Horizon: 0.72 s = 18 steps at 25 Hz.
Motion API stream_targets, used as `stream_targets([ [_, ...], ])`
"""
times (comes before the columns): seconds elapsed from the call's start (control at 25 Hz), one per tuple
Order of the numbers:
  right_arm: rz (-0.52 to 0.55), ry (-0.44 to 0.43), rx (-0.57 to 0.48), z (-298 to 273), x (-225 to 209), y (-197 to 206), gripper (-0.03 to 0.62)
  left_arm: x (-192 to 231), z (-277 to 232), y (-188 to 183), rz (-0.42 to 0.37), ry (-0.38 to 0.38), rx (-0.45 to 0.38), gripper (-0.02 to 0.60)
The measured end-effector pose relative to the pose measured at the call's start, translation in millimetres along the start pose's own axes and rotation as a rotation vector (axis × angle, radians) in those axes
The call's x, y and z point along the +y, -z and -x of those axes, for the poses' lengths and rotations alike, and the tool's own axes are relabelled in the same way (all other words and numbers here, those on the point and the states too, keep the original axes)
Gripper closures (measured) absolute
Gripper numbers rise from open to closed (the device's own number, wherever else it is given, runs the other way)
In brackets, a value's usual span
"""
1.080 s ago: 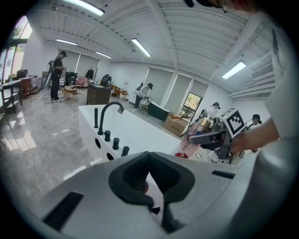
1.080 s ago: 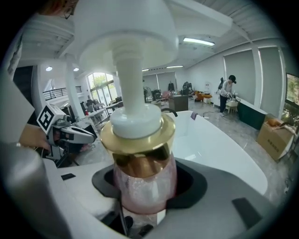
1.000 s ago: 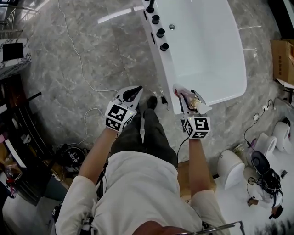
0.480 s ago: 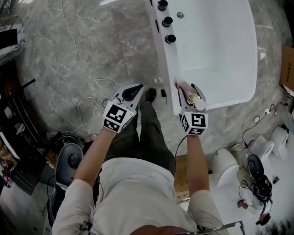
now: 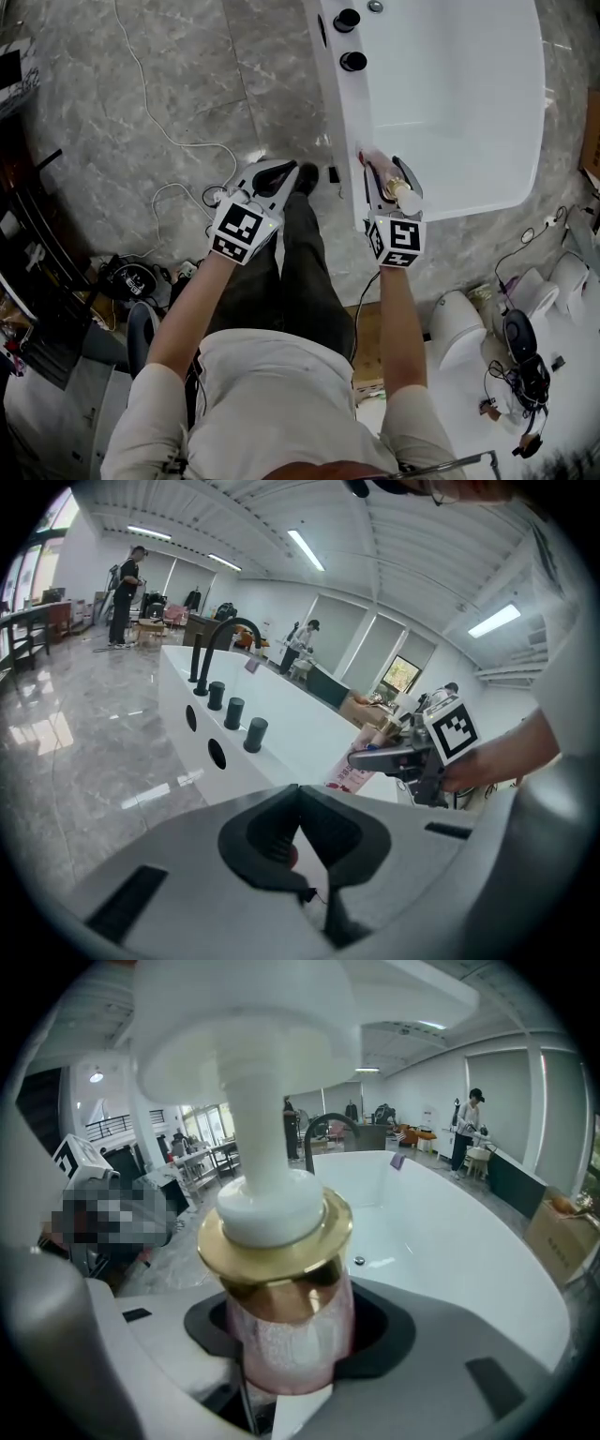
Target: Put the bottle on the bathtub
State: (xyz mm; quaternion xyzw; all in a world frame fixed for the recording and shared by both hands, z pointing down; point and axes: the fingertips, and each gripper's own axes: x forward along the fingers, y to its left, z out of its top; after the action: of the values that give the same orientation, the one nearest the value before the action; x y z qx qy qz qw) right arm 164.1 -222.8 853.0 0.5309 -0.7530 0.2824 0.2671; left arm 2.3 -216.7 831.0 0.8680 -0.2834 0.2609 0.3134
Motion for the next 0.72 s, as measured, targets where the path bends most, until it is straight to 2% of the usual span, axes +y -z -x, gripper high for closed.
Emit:
stream_targets([
  [0.28, 0.012, 0.018, 0.014, -19, -4, 13, 0.358, 0, -23, 17, 0.033, 0.015, 0.023, 0.574],
  [0.72, 0.053, 0.05, -0.012, -30, 3, 23, 0.352, 21, -24, 34, 0.079, -0.021, 0.042, 0.574],
])
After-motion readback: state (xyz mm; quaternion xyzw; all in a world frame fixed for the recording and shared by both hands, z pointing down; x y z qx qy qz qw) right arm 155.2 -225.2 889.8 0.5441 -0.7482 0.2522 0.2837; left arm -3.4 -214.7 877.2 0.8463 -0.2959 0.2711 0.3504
